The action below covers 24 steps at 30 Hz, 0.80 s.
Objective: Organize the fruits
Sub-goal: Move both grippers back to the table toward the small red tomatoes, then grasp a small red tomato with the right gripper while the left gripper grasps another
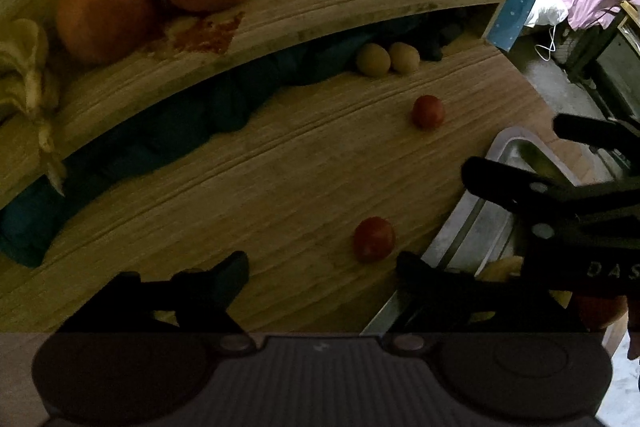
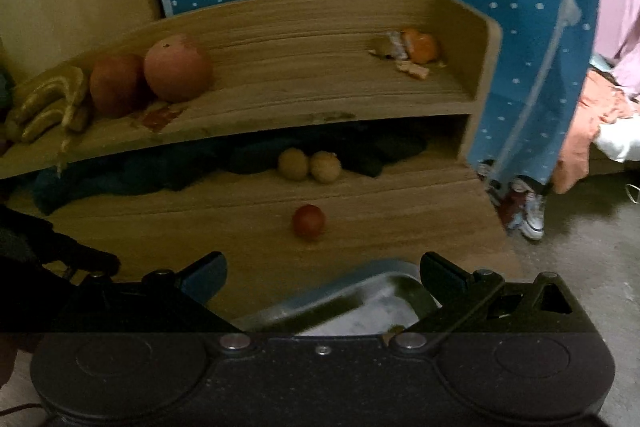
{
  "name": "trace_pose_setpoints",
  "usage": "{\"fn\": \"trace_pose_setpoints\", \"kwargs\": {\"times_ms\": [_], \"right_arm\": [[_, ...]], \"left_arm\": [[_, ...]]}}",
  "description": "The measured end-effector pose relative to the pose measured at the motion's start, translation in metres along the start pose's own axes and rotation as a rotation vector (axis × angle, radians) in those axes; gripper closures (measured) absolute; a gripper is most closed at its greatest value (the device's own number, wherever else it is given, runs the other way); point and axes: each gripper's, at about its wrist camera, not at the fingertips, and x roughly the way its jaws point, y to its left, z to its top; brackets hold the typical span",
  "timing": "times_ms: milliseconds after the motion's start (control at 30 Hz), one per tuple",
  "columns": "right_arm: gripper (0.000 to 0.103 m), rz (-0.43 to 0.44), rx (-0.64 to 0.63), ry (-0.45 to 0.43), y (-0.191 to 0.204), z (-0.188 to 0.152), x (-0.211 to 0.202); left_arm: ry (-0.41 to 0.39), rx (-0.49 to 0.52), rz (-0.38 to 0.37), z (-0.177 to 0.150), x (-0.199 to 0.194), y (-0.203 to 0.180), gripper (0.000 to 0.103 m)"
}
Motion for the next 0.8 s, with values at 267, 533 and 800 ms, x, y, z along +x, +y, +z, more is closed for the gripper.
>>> {"fn": "trace_pose_setpoints", "kwargs": {"times_ms": [267, 533, 800], "right_arm": [[0.020, 0.049, -0.041, 0.005, 0.003, 0.013, 0.020], [0.036, 0.056, -0.059, 0.040, 0.005, 0.017, 0.046], [0.049, 0.061, -0.057, 0.063, 0.006, 0.016, 0.061]], "left_arm": [[0.005, -0.008, -0.032, 0.002, 0.005, -0.004, 0.044], [0.000, 0.012, -0.057, 0.003, 0.006, -0.010, 0.057], [-0.013, 0.028, -0.058, 0.006, 0.008, -0.013, 0.067]]}}
